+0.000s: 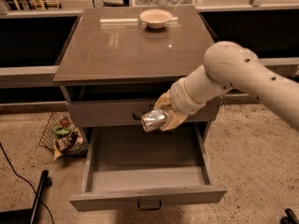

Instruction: Pick redbull can from middle drawer and place on counter

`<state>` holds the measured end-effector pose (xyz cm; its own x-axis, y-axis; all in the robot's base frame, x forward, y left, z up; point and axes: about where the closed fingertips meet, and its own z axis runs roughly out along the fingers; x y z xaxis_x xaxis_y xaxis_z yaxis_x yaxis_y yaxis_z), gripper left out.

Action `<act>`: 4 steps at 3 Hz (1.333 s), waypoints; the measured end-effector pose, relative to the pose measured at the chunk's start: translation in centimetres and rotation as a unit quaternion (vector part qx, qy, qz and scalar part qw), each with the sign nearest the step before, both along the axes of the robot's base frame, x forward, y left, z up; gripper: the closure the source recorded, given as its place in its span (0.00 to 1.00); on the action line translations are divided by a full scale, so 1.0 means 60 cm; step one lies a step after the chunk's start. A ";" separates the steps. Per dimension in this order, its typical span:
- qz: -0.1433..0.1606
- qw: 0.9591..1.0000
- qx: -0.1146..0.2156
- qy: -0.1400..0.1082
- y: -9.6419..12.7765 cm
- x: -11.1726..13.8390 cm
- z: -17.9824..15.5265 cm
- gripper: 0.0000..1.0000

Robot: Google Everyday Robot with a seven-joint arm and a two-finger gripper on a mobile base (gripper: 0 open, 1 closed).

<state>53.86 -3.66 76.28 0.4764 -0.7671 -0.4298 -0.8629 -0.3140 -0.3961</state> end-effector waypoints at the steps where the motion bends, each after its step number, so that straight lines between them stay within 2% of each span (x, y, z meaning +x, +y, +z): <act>1: -0.018 1.000 -0.008 -0.025 -0.024 0.052 0.083 1.00; 2: -0.043 0.998 0.002 -0.045 -0.044 0.112 0.155 1.00; 3: -0.043 0.998 0.003 -0.045 -0.044 0.113 0.154 1.00; 4: -0.047 0.998 0.010 -0.040 -0.033 0.164 0.148 1.00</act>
Offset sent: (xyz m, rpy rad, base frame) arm 0.1003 -0.0420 0.1267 0.0088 -0.1093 -0.1372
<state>63.67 -5.65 85.16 0.4355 -0.8019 -0.4089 -0.8538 -0.2240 -0.4700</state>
